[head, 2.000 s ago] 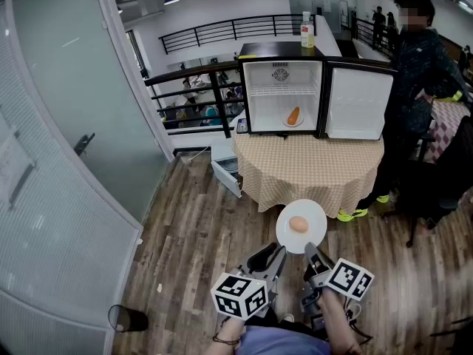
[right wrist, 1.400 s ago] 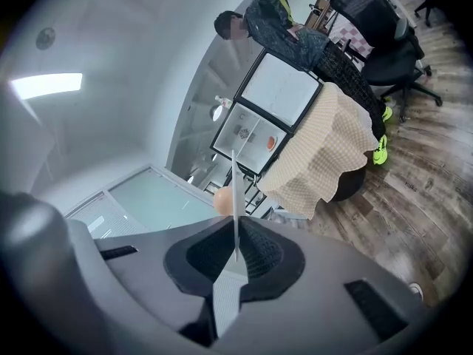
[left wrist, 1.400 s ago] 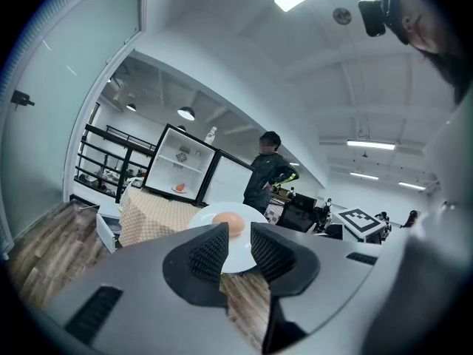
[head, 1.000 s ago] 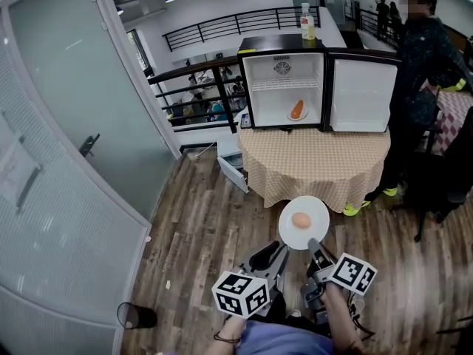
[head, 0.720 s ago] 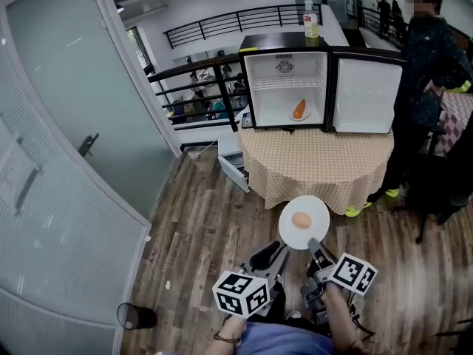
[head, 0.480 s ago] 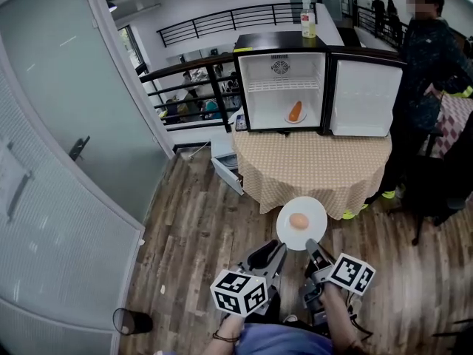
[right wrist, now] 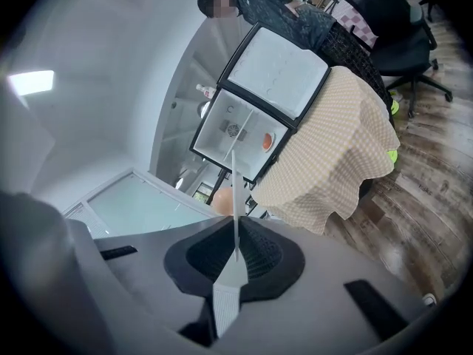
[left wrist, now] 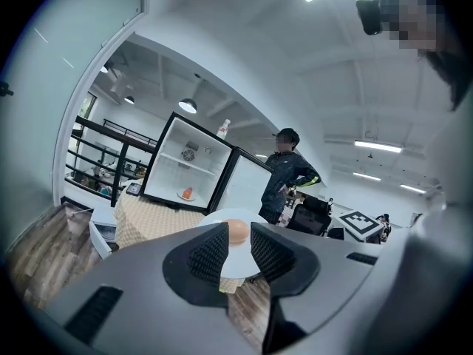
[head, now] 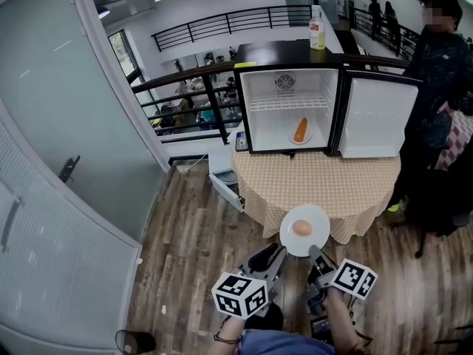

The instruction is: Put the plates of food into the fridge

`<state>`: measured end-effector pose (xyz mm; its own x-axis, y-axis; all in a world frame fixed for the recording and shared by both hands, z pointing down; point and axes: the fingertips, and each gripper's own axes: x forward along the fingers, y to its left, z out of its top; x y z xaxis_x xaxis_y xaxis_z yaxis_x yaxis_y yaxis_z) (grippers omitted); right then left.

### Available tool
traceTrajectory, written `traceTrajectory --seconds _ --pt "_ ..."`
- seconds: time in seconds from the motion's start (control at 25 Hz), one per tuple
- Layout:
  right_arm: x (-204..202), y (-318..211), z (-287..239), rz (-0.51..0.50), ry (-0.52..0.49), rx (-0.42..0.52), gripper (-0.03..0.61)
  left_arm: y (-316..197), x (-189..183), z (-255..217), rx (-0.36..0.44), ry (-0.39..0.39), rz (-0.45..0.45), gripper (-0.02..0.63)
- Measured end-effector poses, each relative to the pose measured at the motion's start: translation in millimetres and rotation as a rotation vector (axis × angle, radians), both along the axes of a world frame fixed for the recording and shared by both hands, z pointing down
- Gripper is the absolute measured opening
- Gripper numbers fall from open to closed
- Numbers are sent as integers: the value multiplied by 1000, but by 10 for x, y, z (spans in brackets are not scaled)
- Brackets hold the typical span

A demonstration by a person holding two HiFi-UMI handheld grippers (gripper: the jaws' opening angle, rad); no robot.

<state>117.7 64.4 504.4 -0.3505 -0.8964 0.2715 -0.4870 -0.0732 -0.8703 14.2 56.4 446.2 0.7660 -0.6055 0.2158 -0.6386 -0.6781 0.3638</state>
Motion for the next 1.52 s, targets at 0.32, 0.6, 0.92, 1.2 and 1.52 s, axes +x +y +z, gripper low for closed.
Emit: traceTrajectory --seconds 0.32,0.6,0.92,1.2,1.52 --pt "-94 -765 7 31 -6 -12 26 -843 -154 -40 7 16 33 103" --pt "-285 -1352 46 49 -21 -26 26 -1475 -348 -92 23 25 59 103" --pt "-410 -1697 163 58 25 -59 26 -1907 -514 -4 5 25 72 103" --pt "-414 -1778 331 66 16 -102 26 -2016 -491 232 -50 27 86 103" --pt "-353 -2128 423 35 5 -129 26 -2289 -410 334 -79 18 80 103"
